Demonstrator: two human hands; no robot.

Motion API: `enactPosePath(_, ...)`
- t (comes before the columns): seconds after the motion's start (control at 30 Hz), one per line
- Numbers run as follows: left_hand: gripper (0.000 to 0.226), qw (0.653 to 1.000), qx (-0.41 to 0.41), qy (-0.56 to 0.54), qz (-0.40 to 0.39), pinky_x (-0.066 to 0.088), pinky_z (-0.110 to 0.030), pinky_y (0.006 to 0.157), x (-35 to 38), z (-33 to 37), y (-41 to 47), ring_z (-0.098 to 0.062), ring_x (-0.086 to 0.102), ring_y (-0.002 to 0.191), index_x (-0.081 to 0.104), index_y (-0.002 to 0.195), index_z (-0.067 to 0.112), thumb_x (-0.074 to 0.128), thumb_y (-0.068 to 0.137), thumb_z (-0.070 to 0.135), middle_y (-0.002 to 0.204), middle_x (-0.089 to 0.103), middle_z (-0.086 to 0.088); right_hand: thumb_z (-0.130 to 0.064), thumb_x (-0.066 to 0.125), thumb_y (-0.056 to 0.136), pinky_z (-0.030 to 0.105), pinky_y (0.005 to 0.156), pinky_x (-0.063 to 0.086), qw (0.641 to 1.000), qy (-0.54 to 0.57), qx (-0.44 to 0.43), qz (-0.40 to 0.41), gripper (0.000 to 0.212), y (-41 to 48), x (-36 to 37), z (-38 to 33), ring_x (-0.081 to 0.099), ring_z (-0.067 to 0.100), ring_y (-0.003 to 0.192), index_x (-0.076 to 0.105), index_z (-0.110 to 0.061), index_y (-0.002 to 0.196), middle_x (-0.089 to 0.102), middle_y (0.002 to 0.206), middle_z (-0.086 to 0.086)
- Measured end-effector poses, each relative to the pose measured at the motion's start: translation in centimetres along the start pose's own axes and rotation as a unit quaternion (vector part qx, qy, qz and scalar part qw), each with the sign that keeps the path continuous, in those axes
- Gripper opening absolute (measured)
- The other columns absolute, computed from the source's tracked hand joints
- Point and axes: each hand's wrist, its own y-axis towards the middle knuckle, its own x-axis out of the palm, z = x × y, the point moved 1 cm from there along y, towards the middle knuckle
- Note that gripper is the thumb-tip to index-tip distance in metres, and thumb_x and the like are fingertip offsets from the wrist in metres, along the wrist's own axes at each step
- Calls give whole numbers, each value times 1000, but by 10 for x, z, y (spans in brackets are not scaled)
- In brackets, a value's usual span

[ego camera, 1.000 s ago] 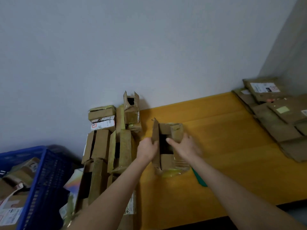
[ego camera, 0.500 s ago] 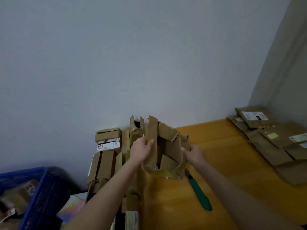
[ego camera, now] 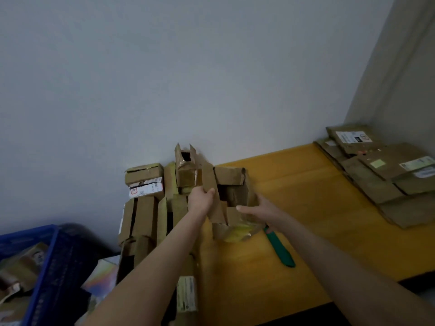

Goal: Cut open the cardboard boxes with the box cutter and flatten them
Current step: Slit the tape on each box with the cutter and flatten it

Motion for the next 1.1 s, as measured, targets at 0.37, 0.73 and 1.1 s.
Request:
enactPosePath(0.37, 42, 988, 8, 150, -39, 49, -36, 85, 35, -32, 10, -26, 60, 112, 41, 143, 22, 43, 102, 24, 128, 60, -6, -30, 46, 101, 34, 81, 45, 951, -243, 78, 177, 31, 34, -1, 87, 57, 29, 111, 54, -14, 126, 60, 122, 10)
enactPosePath(0.73, 33, 990, -19, 137, -3, 50, -36, 84, 33, -54, 23, -18, 59, 97, 55, 130, 15, 39, 103, 26, 116, 63, -4, -32, 55, 95, 36, 78, 49, 906, -363, 145, 161, 44, 48, -7, 153, 56, 29, 107, 41, -10, 130, 54, 122, 12)
enactPosePath(1.1, 72, 980, 76, 174, 57, 53, -38, 88, 22, -54, 6, -26, 60, 115, 14, 155, 19, 55, 96, 11, 142, 50, -8, -20, 58, 94, 19, 59, 42, 973, -114, -73, 185, 37, 11, 15, 69, 49, 8, 76, 44, -10, 127, 48, 107, -1)
